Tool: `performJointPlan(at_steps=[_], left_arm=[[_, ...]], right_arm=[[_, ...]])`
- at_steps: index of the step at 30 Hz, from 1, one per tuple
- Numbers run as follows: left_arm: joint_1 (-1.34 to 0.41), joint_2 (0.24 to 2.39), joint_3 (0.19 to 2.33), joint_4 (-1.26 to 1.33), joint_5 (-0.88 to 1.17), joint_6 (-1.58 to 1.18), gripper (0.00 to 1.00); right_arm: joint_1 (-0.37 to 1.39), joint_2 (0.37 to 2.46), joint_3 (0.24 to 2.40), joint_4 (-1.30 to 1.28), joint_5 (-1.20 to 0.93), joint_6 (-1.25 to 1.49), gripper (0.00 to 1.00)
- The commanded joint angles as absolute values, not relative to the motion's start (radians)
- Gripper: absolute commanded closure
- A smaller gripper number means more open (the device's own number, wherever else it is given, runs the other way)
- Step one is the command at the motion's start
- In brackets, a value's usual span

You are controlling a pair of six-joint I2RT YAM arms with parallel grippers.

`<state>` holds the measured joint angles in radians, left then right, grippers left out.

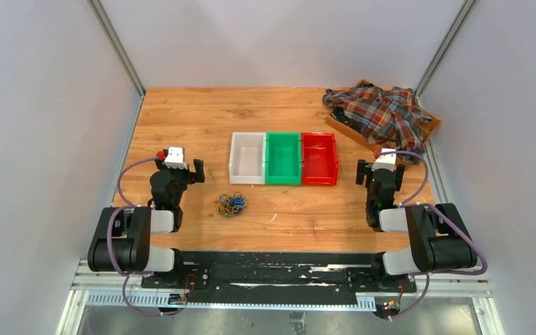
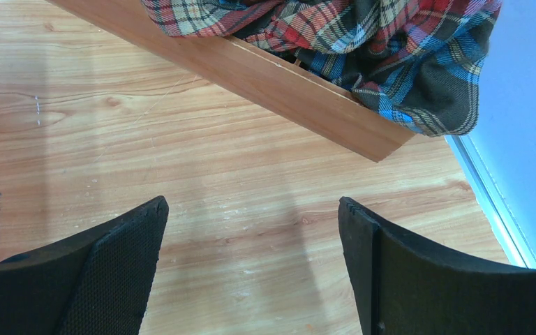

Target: Untangle the cables

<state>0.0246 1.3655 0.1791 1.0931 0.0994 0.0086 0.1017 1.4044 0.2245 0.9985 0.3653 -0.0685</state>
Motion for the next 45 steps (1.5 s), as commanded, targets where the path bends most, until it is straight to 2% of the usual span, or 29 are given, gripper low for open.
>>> performJointPlan(at_steps=[1, 16, 18, 21, 25, 28, 31, 35, 38, 41, 45], left_arm=[[0.021, 1.367, 0.178, 1.108, 0.088, 0.022, 0.02], [0.009, 1.363, 0.183, 1.1, 0.101, 0.044, 0.02], [0.011, 1.331, 0.188, 1.07, 0.083, 0.035, 0.02], [0.011, 1.219, 0.265, 0.83, 0.045, 0.029, 0.02], [0.01, 1.114, 0.438, 0.409, 0.052, 0.112, 0.02], [0.011, 1.032, 0.519, 0.188, 0.06, 0.166, 0.02], [0.011, 0.981, 0.61, -0.048, 0.1, 0.187, 0.02], [0.011, 0.968, 0.751, -0.362, 0.215, 0.239, 0.02], [0.011, 0.962, 0.825, -0.548, 0.31, 0.287, 0.02], [0.011, 0.954, 0.837, -0.604, 0.354, 0.322, 0.02], [0.002, 0.969, 0.819, -0.614, 0.435, 0.377, 0.01]], right_arm=[[0.092, 1.404, 0.217, 1.037, 0.363, -0.075, 0.09], [0.093, 1.381, 0.207, 1.057, 0.362, -0.09, 0.09], [0.125, 1.326, 0.222, 1.007, 0.443, -0.102, 0.09], [0.135, 1.201, 0.293, 0.795, 0.496, -0.09, 0.09], [0.134, 1.042, 0.444, 0.399, 0.586, 0.14, 0.09], [0.133, 0.966, 0.51, 0.314, 0.419, 0.17, 0.09], [0.13, 0.93, 0.557, 0.214, 0.367, 0.426, 0.09], [0.127, 0.851, 0.563, 0.137, 0.08, 0.533, 0.09], [0.165, 0.869, 0.561, 0.15, -0.132, 0.524, 0.09], [0.333, 0.951, 0.66, 0.02, -0.047, 0.397, 0.09], [0.511, 1.075, 0.732, -0.008, 0.031, 0.369, 0.13]])
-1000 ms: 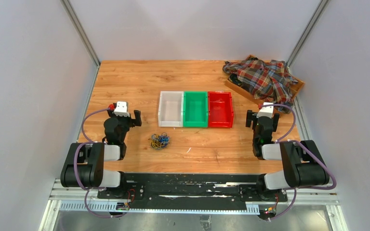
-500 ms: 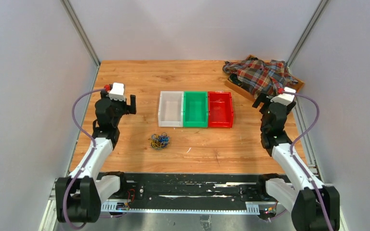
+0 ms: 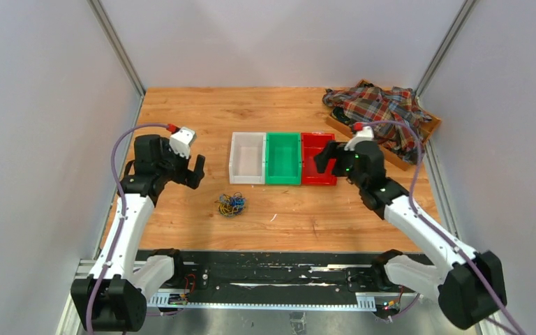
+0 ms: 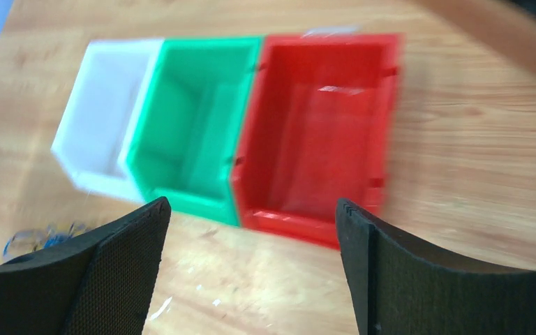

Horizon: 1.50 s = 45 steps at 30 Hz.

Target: Untangle the cables

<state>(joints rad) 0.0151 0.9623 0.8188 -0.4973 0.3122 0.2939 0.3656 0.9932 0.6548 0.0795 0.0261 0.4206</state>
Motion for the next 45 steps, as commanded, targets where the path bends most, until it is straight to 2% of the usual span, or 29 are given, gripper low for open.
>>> performJointPlan(at_steps=[1, 8, 12, 18, 23, 32, 39, 45], left_arm=[[-0.009, 0.979, 0.816, -0.621, 0.45, 0.402, 0.0], [-0.1, 1.066, 0.774, -0.678, 0.51, 0.558, 0.09], [-0.136, 1.096, 0.739, -0.678, 0.542, 0.606, 0.17], [-0.189, 1.113, 0.732, -0.677, 0.536, 0.667, 0.27], [-0.192, 1.135, 0.734, -0.673, 0.523, 0.695, 0.39], [-0.193, 1.17, 0.736, -0.63, 0.536, 0.684, 0.49], [-0.196, 1.212, 0.71, -0.592, 0.548, 0.651, 0.67], [-0.196, 1.16, 0.751, -0.58, 0.509, 0.557, 0.94]], right_arm=[[0.55, 1.103, 0.739, -0.003, 0.042, 0.361, 0.13], [0.752, 1.169, 0.75, -0.023, 0.077, 0.33, 0.11], [0.847, 1.111, 0.679, -0.012, 0.072, 0.354, 0.15], [1.036, 1.044, 0.758, -0.323, 0.179, 0.332, 0.22], [1.063, 0.981, 0.767, -0.404, 0.181, 0.382, 0.27], [1.119, 1.025, 0.788, -0.361, 0.215, 0.375, 0.31], [1.126, 1.046, 0.813, -0.312, 0.285, 0.328, 0.34], [1.126, 1.062, 0.809, -0.199, 0.332, 0.312, 0.37]])
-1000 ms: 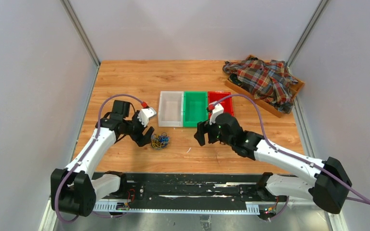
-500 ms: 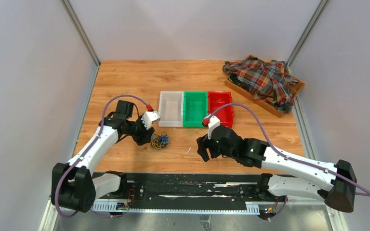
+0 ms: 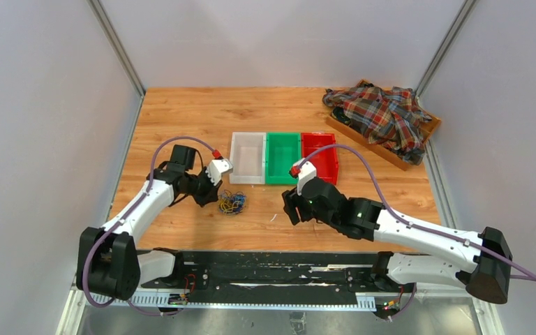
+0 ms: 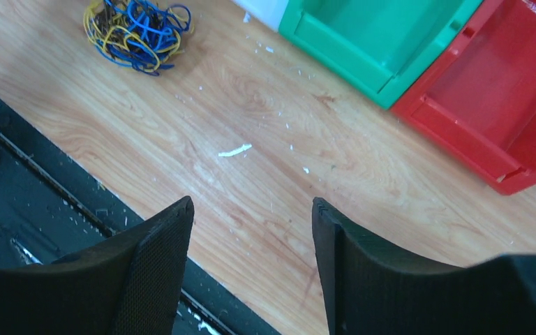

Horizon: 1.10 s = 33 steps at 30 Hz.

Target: Untangle the cables

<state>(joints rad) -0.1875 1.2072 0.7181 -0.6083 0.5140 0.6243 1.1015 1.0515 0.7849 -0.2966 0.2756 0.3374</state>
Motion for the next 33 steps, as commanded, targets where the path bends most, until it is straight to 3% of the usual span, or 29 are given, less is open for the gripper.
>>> performJointPlan(at_steps=[1, 6, 14, 22, 33], left_arm=[[-0.196, 1.139, 0.757, -0.58, 0.513, 0.537, 0.96], [-0.198, 1.028, 0.764, -0.609, 0.544, 0.454, 0.99], [-0.202, 0.93, 0.862, -0.727, 0.498, 0.379, 0.99], [-0.204, 0.929, 0.971, -0.838, 0.569, 0.355, 0.99], [-0.206, 0.883, 1.058, -0.936, 0.631, 0.347, 0.99]], right_arm=[[1.126, 1.071, 0.808, -0.179, 0.333, 0.309, 0.37], [1.13, 1.138, 0.812, -0.076, 0.359, 0.298, 0.36], [1.211, 1.251, 0.856, 0.188, 0.326, 0.176, 0.15], [1.25, 1.416, 0.998, 0.32, 0.3, 0.116, 0.14], [1.25, 1.54, 1.004, 0.525, 0.35, 0.102, 0.16]])
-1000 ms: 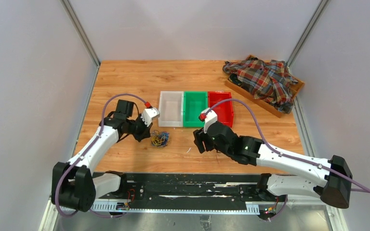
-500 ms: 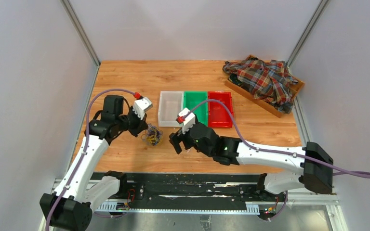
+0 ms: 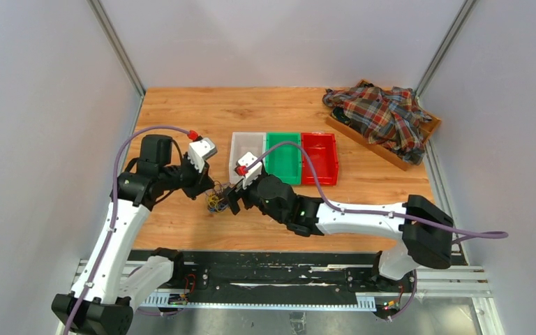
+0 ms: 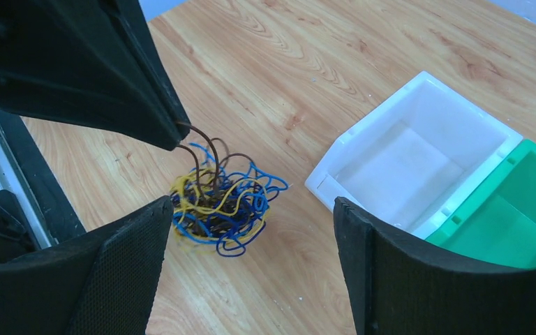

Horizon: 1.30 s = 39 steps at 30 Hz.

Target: Untangle the cables

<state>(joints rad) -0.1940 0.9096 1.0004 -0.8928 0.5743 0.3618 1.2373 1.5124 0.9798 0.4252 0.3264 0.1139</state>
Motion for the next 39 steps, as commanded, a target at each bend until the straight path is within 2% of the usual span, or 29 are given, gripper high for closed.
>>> performJointPlan(at_steps=[1, 23, 39], left_arm=[[-0.207, 0.881, 1.062, -0.943, 0.635, 0.349, 0.99], [-0.253, 0.883, 1.229, -1.09, 0.762, 0.348, 0.99], [-0.267, 0.914, 1.482, -1.129, 0.821, 0.313, 0.99]], right_arm=[[1.25, 1.549, 1.005, 0.537, 0.35, 0.104, 0.16], [1.242, 1.749, 1.122, 0.626, 0.384, 0.076, 0.22], [1.243, 1.76, 0.913, 0.705, 0.352, 0.197, 0.24]])
